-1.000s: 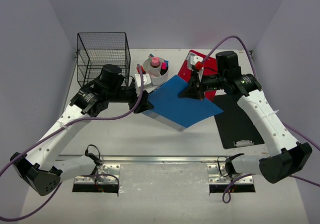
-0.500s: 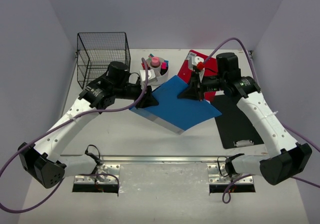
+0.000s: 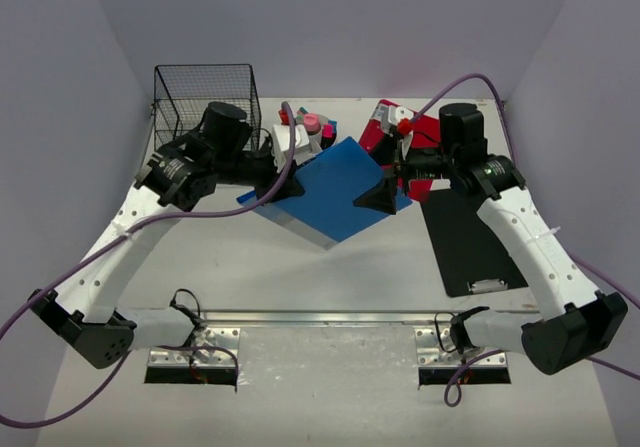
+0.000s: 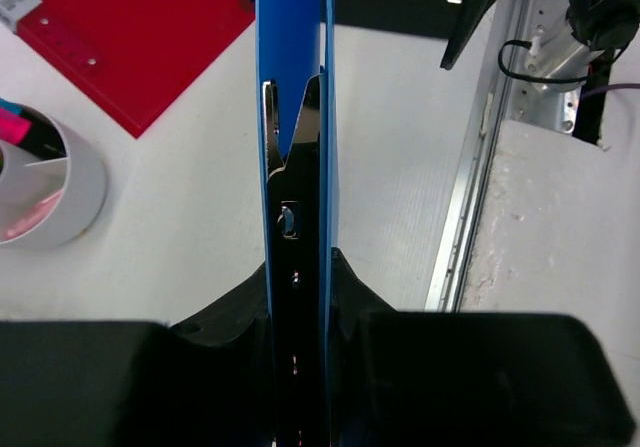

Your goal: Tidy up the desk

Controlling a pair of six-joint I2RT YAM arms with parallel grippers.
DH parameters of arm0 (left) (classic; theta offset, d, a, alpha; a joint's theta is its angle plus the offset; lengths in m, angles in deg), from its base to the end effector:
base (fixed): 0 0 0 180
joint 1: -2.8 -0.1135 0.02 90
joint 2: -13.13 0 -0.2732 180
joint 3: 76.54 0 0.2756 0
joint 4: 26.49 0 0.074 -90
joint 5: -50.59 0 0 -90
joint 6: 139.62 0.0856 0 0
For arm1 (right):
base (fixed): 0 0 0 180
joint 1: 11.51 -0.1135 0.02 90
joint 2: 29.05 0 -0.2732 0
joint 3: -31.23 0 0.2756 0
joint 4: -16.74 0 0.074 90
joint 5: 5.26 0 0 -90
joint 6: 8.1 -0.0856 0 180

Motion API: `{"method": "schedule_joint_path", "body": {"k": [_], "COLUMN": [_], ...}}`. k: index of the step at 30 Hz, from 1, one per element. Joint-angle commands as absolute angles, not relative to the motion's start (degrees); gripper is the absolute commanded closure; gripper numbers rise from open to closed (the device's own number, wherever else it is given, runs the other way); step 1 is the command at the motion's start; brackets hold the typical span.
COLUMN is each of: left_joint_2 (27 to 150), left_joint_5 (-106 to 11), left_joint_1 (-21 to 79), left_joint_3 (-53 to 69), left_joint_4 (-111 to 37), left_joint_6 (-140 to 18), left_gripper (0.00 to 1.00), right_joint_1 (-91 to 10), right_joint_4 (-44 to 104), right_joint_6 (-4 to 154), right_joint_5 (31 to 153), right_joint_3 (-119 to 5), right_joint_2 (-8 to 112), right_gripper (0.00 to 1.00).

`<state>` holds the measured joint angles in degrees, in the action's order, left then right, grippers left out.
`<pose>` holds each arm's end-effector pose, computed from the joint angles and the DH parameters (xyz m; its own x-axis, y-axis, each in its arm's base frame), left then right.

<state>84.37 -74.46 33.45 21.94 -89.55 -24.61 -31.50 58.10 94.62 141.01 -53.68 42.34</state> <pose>0.2279 -0.1922 0.4140 -0.1105 0.4678 -0.8769 0.9541 0.2970 0.0382 0.2653 0.1723 0.3801 -0.2341 -0.2153 -0.9481 -0.9559 0.2286 0.1842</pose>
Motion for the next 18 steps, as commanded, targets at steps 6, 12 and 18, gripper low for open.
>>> {"method": "schedule_joint_path", "body": {"k": [6, 12, 18], "left_joint_2": [78.6, 79.6, 81.7], "left_joint_5": [-54.7, -44.8, -36.1], "left_joint_1": [33.1, 33.0, 32.9], "left_joint_3": [37.7, 49.3, 52.7], "left_joint_4": [-99.7, -102.3, -99.4], "left_joint_6": [-14.0, -10.9, -7.1], "left_gripper": [1.0, 1.0, 1.0], "right_joint_1": [-27.6, -25.1, -25.0], "right_joint_4": [55.7, 56.1, 56.5], "right_joint_6": [92.9, 93.9, 94.4], "right_joint_5": [136.4, 136.0, 136.0], "right_joint_3": [-54.3, -54.5, -54.4], "right_joint_2": [39.6, 40.6, 41.3], "right_gripper": [0.01, 0.01, 0.01]}}
